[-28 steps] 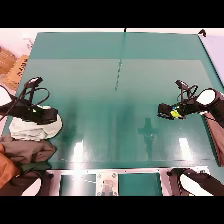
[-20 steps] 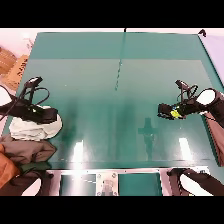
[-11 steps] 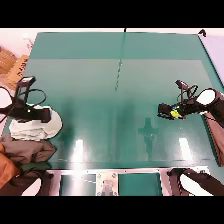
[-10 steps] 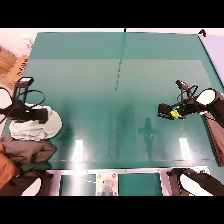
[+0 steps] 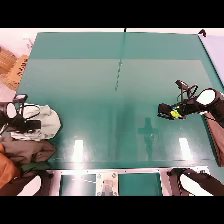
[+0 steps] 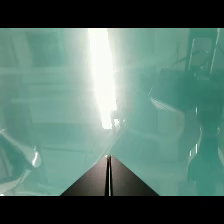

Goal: Fold the shirts.

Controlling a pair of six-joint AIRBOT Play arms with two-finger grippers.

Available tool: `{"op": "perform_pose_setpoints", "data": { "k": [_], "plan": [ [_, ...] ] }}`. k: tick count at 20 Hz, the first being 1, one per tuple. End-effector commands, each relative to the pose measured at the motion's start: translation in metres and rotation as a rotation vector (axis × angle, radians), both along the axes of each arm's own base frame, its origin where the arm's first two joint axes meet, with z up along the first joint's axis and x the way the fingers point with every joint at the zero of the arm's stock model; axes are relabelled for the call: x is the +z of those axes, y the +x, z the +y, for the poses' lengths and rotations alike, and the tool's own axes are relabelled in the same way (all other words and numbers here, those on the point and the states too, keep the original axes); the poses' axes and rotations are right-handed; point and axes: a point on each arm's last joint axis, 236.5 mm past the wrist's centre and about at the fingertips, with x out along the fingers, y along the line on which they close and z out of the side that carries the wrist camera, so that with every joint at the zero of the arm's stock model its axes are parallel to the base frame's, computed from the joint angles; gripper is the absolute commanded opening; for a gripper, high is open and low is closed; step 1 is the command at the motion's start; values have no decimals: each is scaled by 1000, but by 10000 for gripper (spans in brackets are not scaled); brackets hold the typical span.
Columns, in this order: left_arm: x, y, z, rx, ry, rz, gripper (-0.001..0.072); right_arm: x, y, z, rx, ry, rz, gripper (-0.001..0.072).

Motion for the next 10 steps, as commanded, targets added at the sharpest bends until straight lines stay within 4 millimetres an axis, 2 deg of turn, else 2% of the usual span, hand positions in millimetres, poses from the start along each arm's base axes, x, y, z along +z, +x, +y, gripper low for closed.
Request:
{"op": "perform_pose_setpoints", "data": {
  "k": [1, 3, 6, 8, 10],
  "plan": [
    [2, 17, -25, -43, -129, -20, 27, 0, 0, 0, 0, 0, 0, 12],
    [44, 50, -41, -81, -197, -112, 26, 0, 0, 0, 0, 0, 0, 12],
    [134, 91, -95, -293, -244, -249, 25, 0, 0, 0, 1, 1, 0, 11],
    [187, 103, -158, -483, -272, -353, 25, 1, 4, -1, -6, -2, -19, 11],
    [223, 104, -229, -652, -338, -473, 25, 3, 13, -2, -18, -6, -56, 11]
  ]
}}
